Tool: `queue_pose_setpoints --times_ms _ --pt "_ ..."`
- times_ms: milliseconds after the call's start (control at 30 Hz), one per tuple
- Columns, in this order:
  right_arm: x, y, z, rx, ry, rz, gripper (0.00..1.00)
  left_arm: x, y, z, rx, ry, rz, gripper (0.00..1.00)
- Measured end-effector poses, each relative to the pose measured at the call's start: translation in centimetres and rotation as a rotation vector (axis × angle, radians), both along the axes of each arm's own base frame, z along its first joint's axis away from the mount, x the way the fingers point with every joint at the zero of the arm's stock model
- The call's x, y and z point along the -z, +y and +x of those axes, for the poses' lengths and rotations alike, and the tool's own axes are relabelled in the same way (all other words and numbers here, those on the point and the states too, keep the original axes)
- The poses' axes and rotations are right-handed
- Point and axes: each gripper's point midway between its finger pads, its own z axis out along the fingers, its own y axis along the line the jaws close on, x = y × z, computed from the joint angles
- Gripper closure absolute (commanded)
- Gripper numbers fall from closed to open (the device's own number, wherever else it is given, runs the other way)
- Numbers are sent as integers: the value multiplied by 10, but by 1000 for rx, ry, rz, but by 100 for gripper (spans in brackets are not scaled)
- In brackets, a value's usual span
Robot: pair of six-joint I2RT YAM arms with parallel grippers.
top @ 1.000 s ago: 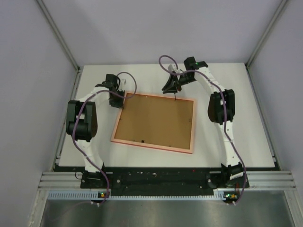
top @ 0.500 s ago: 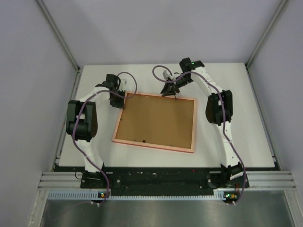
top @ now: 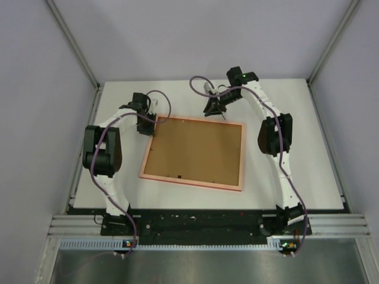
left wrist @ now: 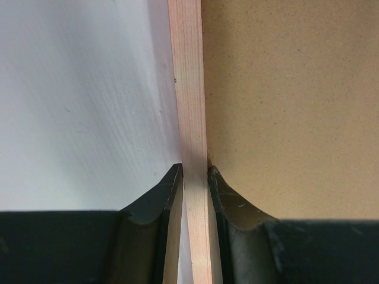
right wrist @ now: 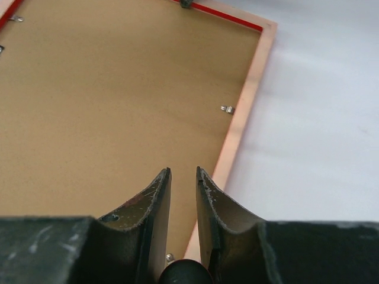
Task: Take the photo out of the frame
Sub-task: Release the photo frame item from the photo frame.
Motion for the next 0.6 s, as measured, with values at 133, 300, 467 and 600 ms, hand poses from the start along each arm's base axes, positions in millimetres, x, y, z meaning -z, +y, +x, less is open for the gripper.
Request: queue_pose_setpoints --times_ms 133,300,467,600 --pt "-2 -9 17 72 10 -7 100 -1 3 -1 -7 2 13 100" --pt "3 -18 25 106 40 16 100 0 4 -2 -9 6 18 100" --pt "3 -11 18 85 66 41 100 0 4 -2 -9 7 18 100" --pt "-2 9 6 39 61 62 100 0 4 -2 -9 8 17 100"
